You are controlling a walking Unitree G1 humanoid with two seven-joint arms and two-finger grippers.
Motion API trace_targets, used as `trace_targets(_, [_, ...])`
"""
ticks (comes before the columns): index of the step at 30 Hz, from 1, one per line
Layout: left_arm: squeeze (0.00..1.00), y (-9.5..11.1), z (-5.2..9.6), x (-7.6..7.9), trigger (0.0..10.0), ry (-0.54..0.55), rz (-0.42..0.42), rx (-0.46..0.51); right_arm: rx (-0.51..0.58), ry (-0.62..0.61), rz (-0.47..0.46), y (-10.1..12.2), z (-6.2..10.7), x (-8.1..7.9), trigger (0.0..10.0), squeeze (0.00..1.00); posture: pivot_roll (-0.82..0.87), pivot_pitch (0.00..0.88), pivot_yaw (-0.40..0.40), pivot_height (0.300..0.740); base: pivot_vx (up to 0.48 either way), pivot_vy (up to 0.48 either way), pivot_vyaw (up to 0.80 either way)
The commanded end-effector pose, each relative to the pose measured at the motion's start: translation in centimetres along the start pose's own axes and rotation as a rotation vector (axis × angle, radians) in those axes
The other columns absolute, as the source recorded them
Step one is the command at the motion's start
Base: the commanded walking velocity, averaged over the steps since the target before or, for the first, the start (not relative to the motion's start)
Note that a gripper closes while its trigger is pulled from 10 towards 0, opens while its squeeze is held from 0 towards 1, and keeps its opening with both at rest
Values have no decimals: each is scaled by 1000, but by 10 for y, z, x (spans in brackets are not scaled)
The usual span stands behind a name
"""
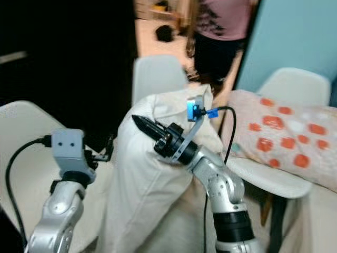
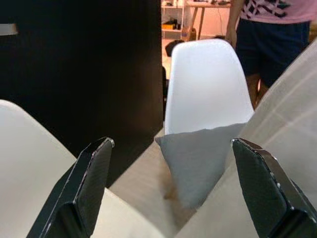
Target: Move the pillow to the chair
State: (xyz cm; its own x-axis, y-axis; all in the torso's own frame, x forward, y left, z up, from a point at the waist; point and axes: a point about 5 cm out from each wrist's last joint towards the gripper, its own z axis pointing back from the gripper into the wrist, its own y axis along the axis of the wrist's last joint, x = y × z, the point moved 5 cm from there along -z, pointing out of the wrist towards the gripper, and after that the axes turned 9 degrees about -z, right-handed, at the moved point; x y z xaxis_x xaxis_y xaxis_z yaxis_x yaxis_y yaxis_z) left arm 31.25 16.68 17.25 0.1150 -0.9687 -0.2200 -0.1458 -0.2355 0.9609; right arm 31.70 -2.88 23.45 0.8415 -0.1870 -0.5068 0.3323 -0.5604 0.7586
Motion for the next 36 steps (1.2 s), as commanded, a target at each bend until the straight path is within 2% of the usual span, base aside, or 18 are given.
trace_targets(1, [0,0,1,3,10000,-6,-3,2,64,140,46,20,-11,-28,0,0,23,0,-90,740,0,0,788])
trace_targets(6, [0,2,0,3,10000,-5,-1,10,84,171,40,27,-13,-35,0,0,23,0,-89,740,0,0,788])
trace_targets(10, [0,5,-1,1,10000,-2,0,19,143,238,27,46,-16,-50,0,0,23,0,-89,740,0,0,784])
trace_targets(19, [0,7,-3,2,10000,-3,-2,28,165,268,37,55,-17,-58,0,0,20,0,-90,740,0,0,781])
trace_targets(33, [0,8,-4,4,10000,-4,-4,31,167,266,26,57,-15,-59,0,0,22,0,-90,740,0,0,781])
trace_targets(36, [0,6,-3,4,10000,-5,-6,28,152,234,25,52,-14,-50,0,0,18,0,-89,740,0,0,781])
